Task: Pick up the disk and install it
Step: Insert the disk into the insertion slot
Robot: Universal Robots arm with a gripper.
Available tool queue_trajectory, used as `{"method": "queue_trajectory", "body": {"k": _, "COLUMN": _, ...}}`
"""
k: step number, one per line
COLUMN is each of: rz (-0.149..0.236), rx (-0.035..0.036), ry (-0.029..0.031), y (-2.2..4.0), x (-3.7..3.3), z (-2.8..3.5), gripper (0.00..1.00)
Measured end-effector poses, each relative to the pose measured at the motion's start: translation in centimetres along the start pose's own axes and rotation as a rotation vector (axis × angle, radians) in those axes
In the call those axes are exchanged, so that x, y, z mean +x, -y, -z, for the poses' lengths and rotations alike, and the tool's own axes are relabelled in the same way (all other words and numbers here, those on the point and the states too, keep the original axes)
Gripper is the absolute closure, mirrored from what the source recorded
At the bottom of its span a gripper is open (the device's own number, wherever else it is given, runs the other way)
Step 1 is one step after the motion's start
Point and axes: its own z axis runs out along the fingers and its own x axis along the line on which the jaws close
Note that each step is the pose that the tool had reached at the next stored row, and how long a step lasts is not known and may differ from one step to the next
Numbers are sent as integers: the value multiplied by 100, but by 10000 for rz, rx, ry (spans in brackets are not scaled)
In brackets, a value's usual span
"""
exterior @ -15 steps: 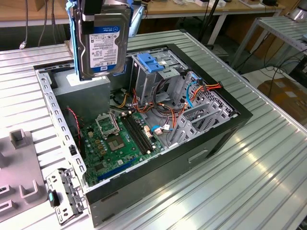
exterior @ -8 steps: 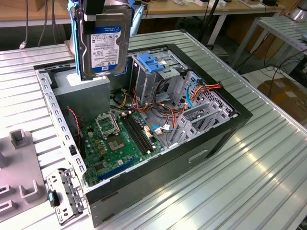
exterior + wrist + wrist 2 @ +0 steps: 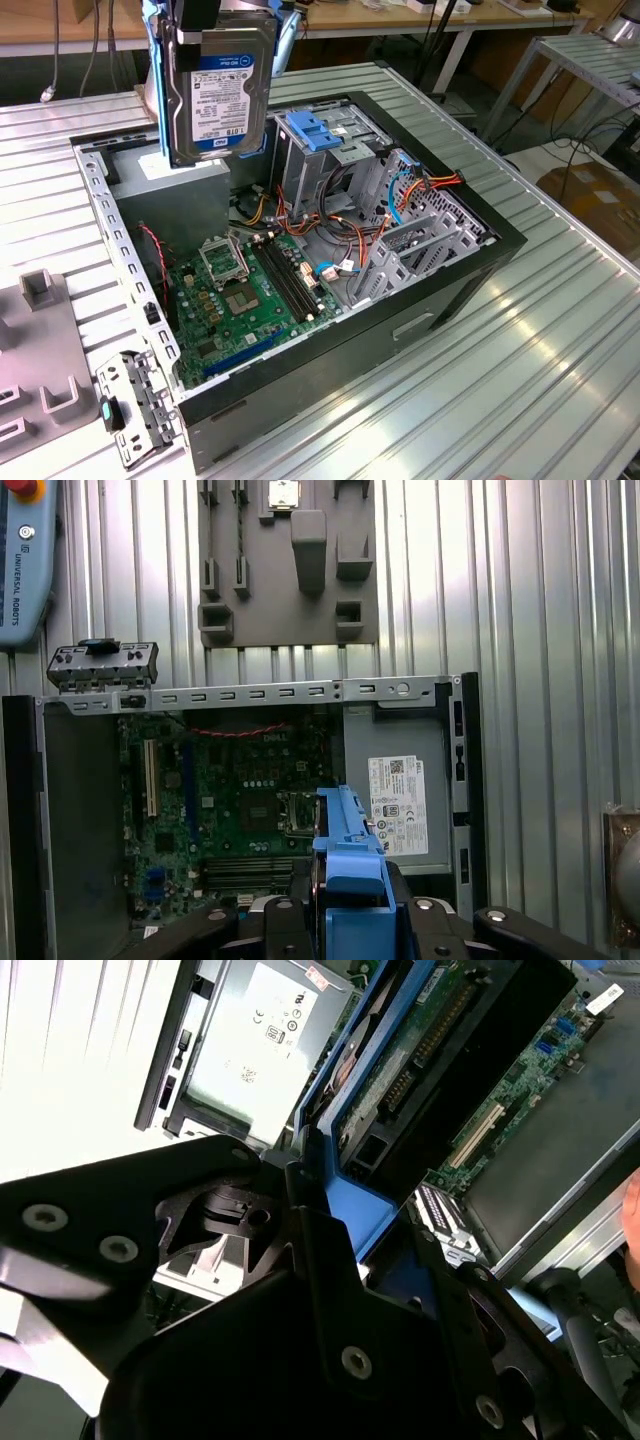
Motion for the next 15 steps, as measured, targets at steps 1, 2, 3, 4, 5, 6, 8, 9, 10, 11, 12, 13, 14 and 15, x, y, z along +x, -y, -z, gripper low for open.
{"method": "queue_trajectory", "body": {"k": 1, "rz": 1, "rx": 0, "ry": 0, "y": 0, "x": 0, "z": 0, "gripper": 63}}
{"method": "queue_trajectory", "body": {"k": 2, "rz": 1, "rx": 0, "ry": 0, "y": 1, "x": 1, "z": 0, "gripper": 63}}
{"method": "queue_trajectory", "body": {"k": 3, "rz": 2, "rx": 0, "ry": 0, "y": 2, "x": 5, "z": 0, "gripper": 63}}
{"method": "queue_trajectory", "body": {"k": 4, "rz": 2, "rx": -1, "ry": 0, "y": 2, "x": 11, "z": 0, "gripper": 63}}
{"method": "queue_trajectory", "body": {"k": 5, "rz": 1, "rx": 0, "ry": 1, "y": 2, "x": 18, "z": -1, "gripper": 63}}
{"method": "queue_trajectory", "body": {"k": 6, "rz": 1, "rx": -1, "ry": -1, "y": 2, "x": 28, "z": -1, "gripper": 63}}
{"method": "queue_trajectory", "body": {"k": 8, "rz": 0, "rx": 0, "ry": 0, "y": 4, "x": 63, "z": -3, "gripper": 63}}
{"method": "queue_trajectory", "body": {"k": 9, "rz": 0, "rx": 0, "ry": 0, "y": 5, "x": 79, "z": -4, "gripper": 63}}
{"method": "queue_trajectory", "body": {"k": 10, "rz": 0, "rx": 1, "ry": 0, "y": 6, "x": 100, "z": -6, "gripper": 63}}
{"method": "queue_trajectory", "body": {"k": 11, "rz": 0, "rx": 0, "ry": -2, "y": 7, "x": 126, "z": -7, "gripper": 63}}
{"method": "queue_trajectory", "body": {"k": 12, "rz": 1, "rx": 0, "ry": -9, "y": 9, "x": 153, "z": -8, "gripper": 63}}
{"method": "queue_trajectory", "body": {"k": 13, "rz": 0, "rx": 1, "ry": -17, "y": 10, "x": 182, "z": -9, "gripper": 63}}
{"method": "queue_trajectory", "body": {"k": 14, "rz": 0, "rx": 1, "ry": -22, "y": 12, "x": 213, "z": -11, "gripper": 63}}
{"method": "queue_trajectory", "body": {"k": 15, "rz": -1, "rx": 1, "ry": -25, "y": 14, "x": 242, "z": -13, "gripper": 63}}
